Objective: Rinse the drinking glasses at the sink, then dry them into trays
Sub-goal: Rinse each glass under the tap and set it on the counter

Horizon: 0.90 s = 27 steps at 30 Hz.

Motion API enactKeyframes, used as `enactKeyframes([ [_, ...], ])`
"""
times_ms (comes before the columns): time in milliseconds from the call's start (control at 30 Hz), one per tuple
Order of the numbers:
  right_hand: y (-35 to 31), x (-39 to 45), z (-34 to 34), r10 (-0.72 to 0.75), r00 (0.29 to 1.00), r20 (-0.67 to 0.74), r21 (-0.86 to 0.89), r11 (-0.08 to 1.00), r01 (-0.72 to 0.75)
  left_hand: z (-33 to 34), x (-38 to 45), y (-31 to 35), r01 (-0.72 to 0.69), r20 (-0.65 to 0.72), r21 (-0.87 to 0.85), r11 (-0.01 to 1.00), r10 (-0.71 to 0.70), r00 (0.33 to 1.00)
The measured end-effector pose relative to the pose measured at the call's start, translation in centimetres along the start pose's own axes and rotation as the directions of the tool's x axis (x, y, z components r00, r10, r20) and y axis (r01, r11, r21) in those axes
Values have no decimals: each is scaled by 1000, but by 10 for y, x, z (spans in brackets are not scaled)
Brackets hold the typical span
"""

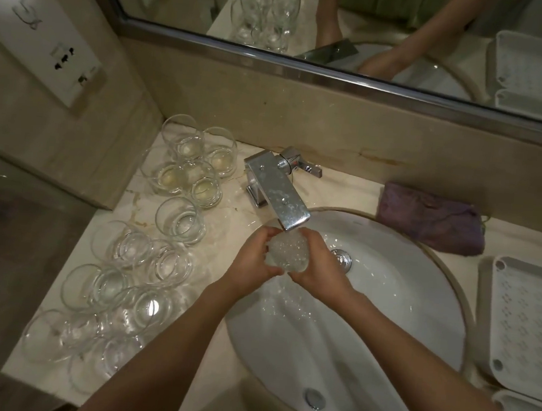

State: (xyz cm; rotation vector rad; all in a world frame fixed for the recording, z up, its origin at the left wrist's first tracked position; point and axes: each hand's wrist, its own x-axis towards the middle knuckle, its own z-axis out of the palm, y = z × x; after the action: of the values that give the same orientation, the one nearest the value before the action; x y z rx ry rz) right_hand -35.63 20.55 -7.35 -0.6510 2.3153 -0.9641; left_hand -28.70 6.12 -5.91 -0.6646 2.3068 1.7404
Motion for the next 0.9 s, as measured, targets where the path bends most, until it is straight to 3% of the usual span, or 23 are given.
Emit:
enactKeyframes([
  [100, 1, -3, 5, 108, 993, -51, 228, 969, -93, 0, 3, -2, -53, 22, 20, 998, 52, 998],
  [200, -6, -4, 3, 256, 967, 13, 462, 856, -233, -7, 4, -10, 30, 69, -58, 998, -26, 997],
  [400, -6, -7, 6, 383, 923, 42, 593, 734, -331, 1, -2, -24, 41, 139, 6, 999, -42, 989],
  [467, -8, -8, 11, 436, 896, 86, 689, 623, -370, 7, -3, -22, 38, 127, 33, 999, -42, 991],
  [567, -8, -5, 13, 470, 862, 189, 826, 398, -399, 11, 2, -16, 53, 67, -136, 989, -45, 997],
  [667, -3, 0, 5, 429, 855, 292, 848, 298, -439, 6, 6, -11, 95, 62, -258, 961, -82, 995],
  [733, 1, 2, -2, 410, 856, 314, 808, 358, -468, 2, 8, -9, 127, 91, -275, 953, -106, 990],
  [800, 7, 5, -7, 393, 877, 276, 733, 504, -457, -1, 11, -5, 213, 132, -336, 917, -177, 975],
  [900, 12, 15, -17, 275, 916, 292, 684, 610, -401, -6, 15, 1, 290, 202, -359, 887, -229, 952],
])
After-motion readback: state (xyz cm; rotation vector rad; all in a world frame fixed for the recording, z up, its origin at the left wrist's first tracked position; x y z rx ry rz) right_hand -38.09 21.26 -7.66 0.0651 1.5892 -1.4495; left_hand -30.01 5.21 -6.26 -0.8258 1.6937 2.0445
